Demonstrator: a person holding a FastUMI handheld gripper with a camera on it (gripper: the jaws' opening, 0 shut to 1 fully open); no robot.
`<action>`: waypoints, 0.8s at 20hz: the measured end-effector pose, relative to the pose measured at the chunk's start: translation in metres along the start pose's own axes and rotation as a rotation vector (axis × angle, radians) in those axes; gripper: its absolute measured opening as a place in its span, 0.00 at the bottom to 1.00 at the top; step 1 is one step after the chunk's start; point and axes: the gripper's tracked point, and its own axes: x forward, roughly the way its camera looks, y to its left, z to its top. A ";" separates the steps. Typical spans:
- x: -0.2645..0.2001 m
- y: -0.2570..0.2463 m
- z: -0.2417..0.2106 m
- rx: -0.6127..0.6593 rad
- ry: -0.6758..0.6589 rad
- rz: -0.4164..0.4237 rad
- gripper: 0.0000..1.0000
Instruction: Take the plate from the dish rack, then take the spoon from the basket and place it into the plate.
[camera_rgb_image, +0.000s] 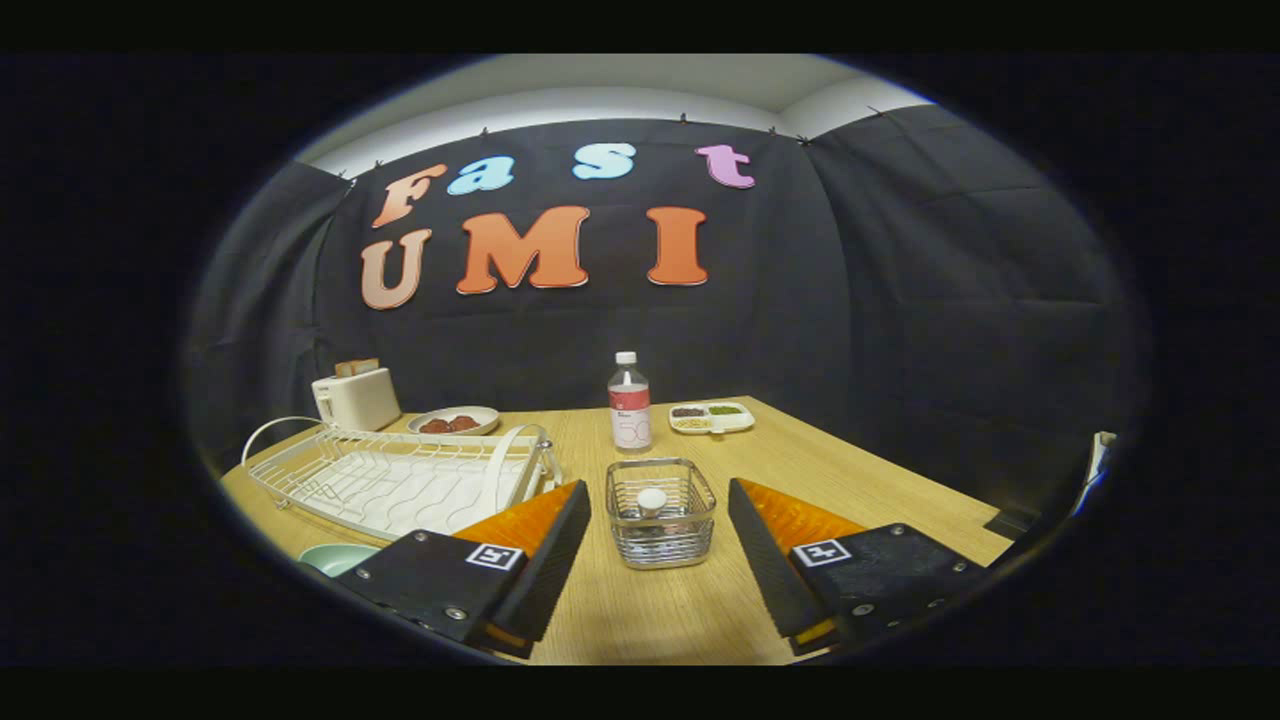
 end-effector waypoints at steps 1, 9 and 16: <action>0.003 0.003 -0.001 0.001 0.000 0.011 0.73; 0.011 0.000 0.000 -0.024 -0.015 -0.018 0.12; -0.017 -0.001 0.035 -0.055 -0.090 -0.040 0.10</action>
